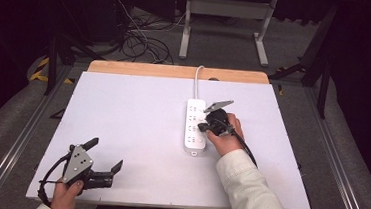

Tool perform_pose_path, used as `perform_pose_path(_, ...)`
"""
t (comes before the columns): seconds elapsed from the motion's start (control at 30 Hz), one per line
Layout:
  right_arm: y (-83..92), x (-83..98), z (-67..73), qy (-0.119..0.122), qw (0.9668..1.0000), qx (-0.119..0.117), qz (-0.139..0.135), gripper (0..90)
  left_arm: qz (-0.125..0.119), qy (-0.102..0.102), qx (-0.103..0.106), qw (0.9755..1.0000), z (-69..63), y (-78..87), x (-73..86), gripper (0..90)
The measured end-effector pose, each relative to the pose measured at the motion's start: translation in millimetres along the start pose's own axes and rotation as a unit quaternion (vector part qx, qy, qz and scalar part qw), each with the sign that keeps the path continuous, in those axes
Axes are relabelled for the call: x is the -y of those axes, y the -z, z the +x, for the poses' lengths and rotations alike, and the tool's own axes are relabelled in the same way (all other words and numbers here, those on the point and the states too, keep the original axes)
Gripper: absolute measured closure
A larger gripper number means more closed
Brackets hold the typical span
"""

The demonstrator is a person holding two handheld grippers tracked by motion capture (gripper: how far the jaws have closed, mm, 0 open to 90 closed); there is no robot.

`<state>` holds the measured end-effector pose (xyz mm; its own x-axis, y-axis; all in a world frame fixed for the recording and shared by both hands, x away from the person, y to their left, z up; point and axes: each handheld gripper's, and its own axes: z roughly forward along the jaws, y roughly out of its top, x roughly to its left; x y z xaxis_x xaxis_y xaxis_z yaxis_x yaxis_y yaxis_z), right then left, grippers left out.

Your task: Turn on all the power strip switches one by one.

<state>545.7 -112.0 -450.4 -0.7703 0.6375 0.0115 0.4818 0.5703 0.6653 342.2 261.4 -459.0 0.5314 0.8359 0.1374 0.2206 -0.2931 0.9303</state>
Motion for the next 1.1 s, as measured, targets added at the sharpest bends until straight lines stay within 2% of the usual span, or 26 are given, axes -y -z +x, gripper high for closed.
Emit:
perform_pose_path(0.43,-0.7,0.9,1.4,0.001,1.0000,0.003,0.000,90.0,0.000,-0.001,0.001,1.0000,-0.4,0.2,-0.1,1.7)
perform_pose_path(0.6,-1.3,2.2,-0.2,-0.005,1.0000,-0.002,-0.003,90.0,0.000,-0.002,0.001,1.0000,-0.4,0.2,-0.1,1.7)
perform_pose_path(0.73,-1.2,0.3,1.4,-0.003,1.0000,0.004,0.002,90.0,0.000,-0.002,0.001,1.0000,-0.4,-0.1,0.0,1.7)
perform_pose_path(0.8,3.5,-4.3,3.0,0.004,0.9999,0.015,-0.002,90.0,0.000,-0.002,0.001,1.0000,-0.1,-0.1,0.0,1.7)
perform_pose_path(0.87,11.1,-9.0,3.4,-0.002,0.9993,-0.002,-0.037,90.0,0.001,-0.001,0.002,1.0000,0.8,-0.2,0.0,1.7)
perform_pose_path(0.9,14.7,-12.1,3.9,0.000,0.9990,-0.001,-0.045,90.0,0.000,0.000,0.001,1.0000,1.0,-0.7,0.1,1.7)
perform_pose_path(1.0,17.9,-18.8,7.0,0.014,0.9988,0.007,-0.046,90.0,0.001,0.001,0.001,1.0000,0.7,-0.9,0.3,1.7)
perform_pose_path(1.1,17.3,-21.0,6.3,0.015,0.9988,0.009,-0.046,90.0,0.000,-0.001,0.001,1.0000,1.1,-0.3,0.1,1.7)
